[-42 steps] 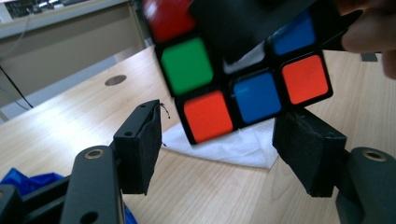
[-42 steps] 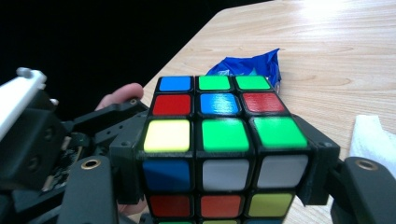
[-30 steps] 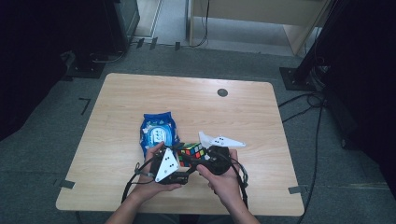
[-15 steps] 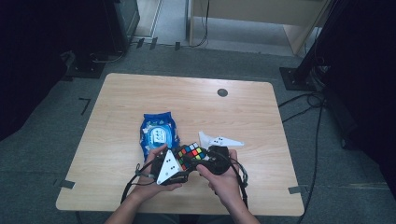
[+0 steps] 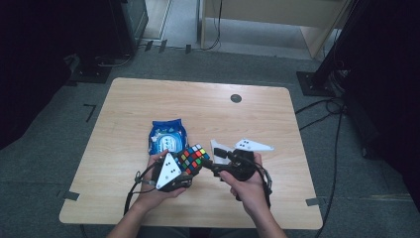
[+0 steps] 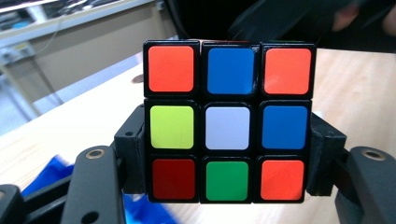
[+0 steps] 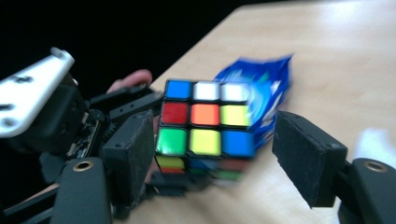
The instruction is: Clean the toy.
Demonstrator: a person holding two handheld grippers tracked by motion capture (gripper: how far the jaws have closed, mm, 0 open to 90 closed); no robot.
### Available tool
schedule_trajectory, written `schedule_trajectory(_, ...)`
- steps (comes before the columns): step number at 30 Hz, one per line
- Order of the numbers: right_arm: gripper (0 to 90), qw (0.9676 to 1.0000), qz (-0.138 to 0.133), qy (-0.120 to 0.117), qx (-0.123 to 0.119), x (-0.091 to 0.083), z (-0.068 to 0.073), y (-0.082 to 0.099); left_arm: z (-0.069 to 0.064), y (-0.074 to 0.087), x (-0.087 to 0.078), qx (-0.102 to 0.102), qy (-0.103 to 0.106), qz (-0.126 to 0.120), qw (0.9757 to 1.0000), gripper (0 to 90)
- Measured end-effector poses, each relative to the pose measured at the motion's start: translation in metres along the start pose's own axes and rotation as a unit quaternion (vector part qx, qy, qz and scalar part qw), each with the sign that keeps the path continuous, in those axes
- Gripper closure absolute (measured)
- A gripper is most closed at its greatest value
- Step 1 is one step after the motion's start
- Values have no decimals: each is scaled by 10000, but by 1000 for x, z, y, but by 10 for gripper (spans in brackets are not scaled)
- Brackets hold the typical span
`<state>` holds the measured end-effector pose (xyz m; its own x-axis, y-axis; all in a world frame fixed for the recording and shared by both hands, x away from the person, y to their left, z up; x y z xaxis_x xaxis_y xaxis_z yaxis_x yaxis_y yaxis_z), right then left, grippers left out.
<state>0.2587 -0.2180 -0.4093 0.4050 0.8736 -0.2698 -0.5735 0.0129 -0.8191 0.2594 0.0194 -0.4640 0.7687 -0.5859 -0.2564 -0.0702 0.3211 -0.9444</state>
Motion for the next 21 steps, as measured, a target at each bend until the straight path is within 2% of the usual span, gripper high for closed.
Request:
schedule_trajectory(3, 319, 9995, -249, 150, -110, -14, -8, -7, 12, 1, -2, -168, -136, 30, 9998, 341)
schedule_trajectory(5, 335, 9976, -228, 540, -378, -17, -17, -5, 19, 2, -3, -290, -188, 17, 9994, 341)
schedule_trajectory(8, 370, 9909, -57, 1110, -759, -12, -38, 6, 23, 2, -5, -375, -218, -12, 9991, 341)
schedule_trajectory(9, 375, 9906, 6, 1149, -739, -9, -47, 11, 24, 1, -6, -389, -219, -21, 9990, 341)
schedule_trajectory(11, 387, 9910, 213, 1205, -549, -1, -70, 26, 24, 1, -6, -445, -202, -30, 9988, 341)
schedule_trajectory(15, 458, 9867, 544, 1473, -421, 8, -98, 51, 23, 1, -5, -430, -156, -13, 9990, 340)
schedule_trajectory(17, 478, 9846, 707, 1547, -415, 11, -105, 59, 22, 1, -4, -430, -134, 4, 9990, 340)
schedule_trajectory(21, 495, 9807, 902, 1613, -636, 18, -106, 64, 20, 2, -2, -428, -79, 25, 9991, 340)
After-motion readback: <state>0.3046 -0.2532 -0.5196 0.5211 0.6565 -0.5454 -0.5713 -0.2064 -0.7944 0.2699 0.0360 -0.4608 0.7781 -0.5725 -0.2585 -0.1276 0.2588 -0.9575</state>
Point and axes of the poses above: each handheld gripper's, and its own axes: x roughly forward along the jaws, y roughly out of its underside, z roughly to its left, the point moved 1 cm from there along x, roughly forward along the jaws, and after that the axes turned 11 degrees about -y, right-handed, at the moved point
